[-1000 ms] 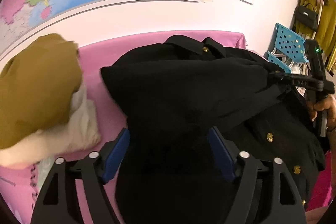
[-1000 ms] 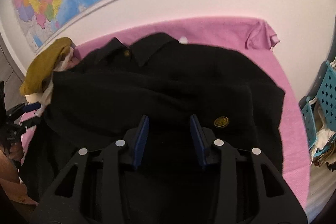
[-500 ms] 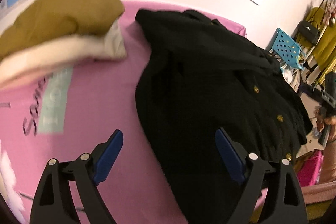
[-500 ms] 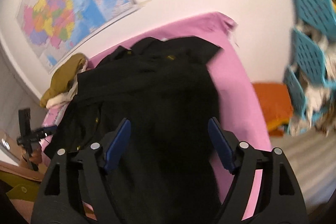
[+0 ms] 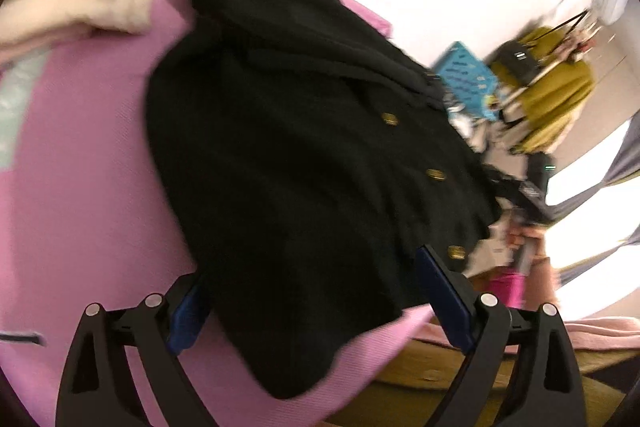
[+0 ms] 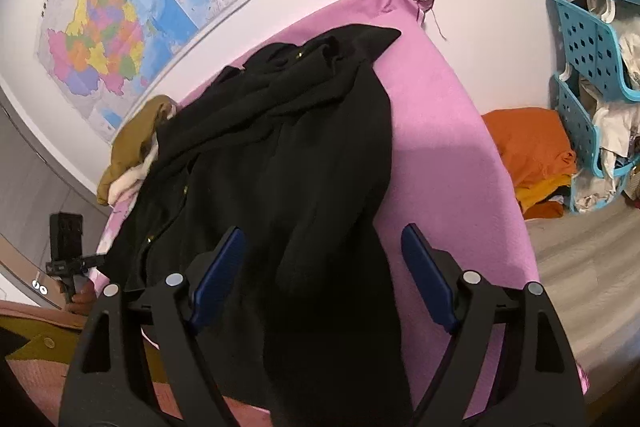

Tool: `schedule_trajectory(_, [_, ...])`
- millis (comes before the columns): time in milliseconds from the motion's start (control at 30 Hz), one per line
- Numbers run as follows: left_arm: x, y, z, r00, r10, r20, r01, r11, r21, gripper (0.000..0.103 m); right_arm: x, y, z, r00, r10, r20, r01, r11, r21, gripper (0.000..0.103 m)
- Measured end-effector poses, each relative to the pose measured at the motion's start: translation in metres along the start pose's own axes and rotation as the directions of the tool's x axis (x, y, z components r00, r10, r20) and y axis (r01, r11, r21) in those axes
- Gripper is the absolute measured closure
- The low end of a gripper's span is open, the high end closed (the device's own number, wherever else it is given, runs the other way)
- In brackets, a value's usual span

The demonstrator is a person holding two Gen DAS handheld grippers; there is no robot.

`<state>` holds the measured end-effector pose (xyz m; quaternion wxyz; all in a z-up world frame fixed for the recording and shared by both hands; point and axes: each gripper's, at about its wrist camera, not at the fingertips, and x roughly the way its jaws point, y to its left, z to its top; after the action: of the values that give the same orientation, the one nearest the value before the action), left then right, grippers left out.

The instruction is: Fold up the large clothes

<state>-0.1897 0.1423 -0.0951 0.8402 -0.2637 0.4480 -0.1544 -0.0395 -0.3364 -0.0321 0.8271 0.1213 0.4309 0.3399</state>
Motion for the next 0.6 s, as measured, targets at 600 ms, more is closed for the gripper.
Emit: schedule_trajectory(600, [0.02,-0.008,0.02,0.997,0.056,0.045,-0.055,0.998,-0.017,0.024,-0.001,0.001,-0.006,0.99,0.132,-0.054,-0.134,0.991,-0.027,0.027])
